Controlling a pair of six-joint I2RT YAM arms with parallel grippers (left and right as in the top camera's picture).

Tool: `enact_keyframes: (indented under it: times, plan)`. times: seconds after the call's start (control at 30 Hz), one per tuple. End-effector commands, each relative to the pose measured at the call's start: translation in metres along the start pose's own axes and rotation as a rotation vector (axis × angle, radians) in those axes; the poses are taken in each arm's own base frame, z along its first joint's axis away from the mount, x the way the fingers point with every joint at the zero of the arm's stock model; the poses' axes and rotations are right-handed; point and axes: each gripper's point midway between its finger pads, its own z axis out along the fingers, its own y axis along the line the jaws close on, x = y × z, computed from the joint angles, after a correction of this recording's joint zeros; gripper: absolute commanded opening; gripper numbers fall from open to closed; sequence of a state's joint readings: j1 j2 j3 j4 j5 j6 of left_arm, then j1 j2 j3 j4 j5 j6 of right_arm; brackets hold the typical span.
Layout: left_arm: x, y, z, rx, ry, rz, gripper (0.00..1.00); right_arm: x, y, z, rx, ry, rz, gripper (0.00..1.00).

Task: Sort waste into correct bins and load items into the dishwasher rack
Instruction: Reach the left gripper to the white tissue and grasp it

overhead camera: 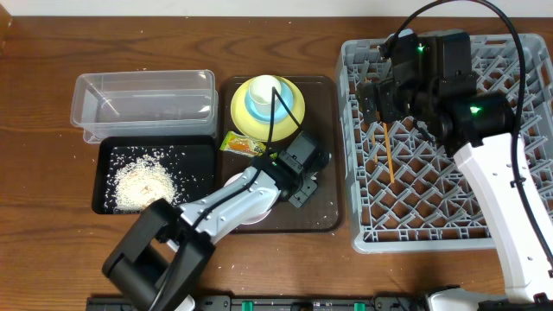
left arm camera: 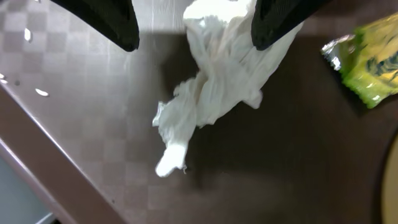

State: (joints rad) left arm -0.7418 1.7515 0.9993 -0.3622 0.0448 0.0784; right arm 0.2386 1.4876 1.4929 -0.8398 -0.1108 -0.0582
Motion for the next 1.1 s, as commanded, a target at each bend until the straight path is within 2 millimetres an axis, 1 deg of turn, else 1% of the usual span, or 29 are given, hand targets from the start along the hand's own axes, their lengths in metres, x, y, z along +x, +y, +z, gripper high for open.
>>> enact_keyframes:
  times: [0.0, 0.07, 0.17, 0.2, 0.23, 0.27, 0.37, 0.47, 0.57, 0.67, 0.73, 0.87, 1.07]
  plan:
    - [-0.002, 0.003, 0.007, -0.02, 0.004, 0.02, 0.49, -0.002, -0.002, 0.0, 0.004, -0.004, 0.014, 0.99]
    - [-0.001, 0.003, 0.007, -0.02, 0.006, 0.02, 0.42, -0.002, -0.002, 0.0, 0.004, -0.003, 0.014, 0.99]
    - [-0.002, 0.003, 0.007, -0.02, 0.005, 0.019, 0.4, -0.002, -0.002, 0.0, 0.004, -0.004, 0.014, 0.99]
    - [-0.002, 0.003, 0.007, -0.02, 0.005, 0.019, 0.41, -0.002, -0.002, 0.0, 0.004, -0.004, 0.014, 0.99]
    - [-0.002, 0.004, 0.007, -0.022, 0.004, 0.019, 0.47, -0.002, -0.002, 0.0, 0.004, -0.004, 0.014, 0.99]
    - [-0.002, 0.006, 0.007, -0.035, 0.002, 0.019, 0.49, -0.002, -0.002, 0.0, 0.004, -0.004, 0.014, 0.99]
    - [-0.005, 0.007, 0.005, -0.043, -0.007, 0.02, 0.5, -0.002, -0.002, 0.0, 0.004, -0.004, 0.014, 0.99]
    - [-0.013, 0.012, -0.004, -0.068, -0.037, 0.052, 0.56, -0.002, -0.002, 0.0, 0.004, -0.003, 0.014, 0.99]
    - [-0.022, 0.021, -0.02, -0.122, -0.083, 0.051, 0.58, -0.002, -0.002, 0.0, 0.004, -0.004, 0.014, 0.99]
    - [-0.032, 0.022, -0.036, -0.127, -0.132, 0.051, 0.6, -0.002, -0.002, 0.0, 0.004, -0.004, 0.014, 0.99]
    - [-0.034, 0.023, -0.041, -0.137, -0.144, 0.057, 0.61, -0.002, -0.002, 0.0, 0.004, -0.004, 0.014, 0.99]
    - [-0.028, 0.026, -0.037, -0.15, -0.117, 0.072, 0.61, -0.002, -0.002, 0.0, 0.004, -0.004, 0.014, 0.99]
    - [-0.014, 0.034, -0.018, -0.156, -0.057, 0.067, 0.63, -0.002, -0.002, 0.0, 0.004, -0.003, 0.014, 0.99]
